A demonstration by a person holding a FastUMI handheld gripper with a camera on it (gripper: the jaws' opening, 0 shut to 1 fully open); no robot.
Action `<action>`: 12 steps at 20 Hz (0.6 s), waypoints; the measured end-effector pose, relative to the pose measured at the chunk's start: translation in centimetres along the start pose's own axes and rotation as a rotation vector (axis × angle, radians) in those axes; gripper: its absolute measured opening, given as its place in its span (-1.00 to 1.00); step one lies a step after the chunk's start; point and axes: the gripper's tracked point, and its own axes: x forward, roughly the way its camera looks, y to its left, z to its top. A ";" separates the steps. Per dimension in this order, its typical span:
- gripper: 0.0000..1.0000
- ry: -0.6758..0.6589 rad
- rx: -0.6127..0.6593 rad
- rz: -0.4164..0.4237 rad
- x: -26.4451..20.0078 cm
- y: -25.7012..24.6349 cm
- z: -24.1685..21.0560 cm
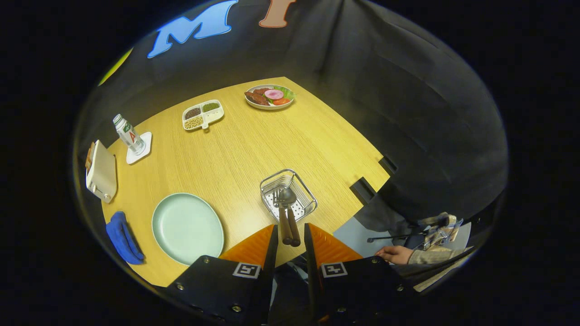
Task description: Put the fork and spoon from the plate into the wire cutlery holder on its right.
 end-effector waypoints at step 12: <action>-0.31 -0.023 0.012 0.027 0.4 0.2 0.4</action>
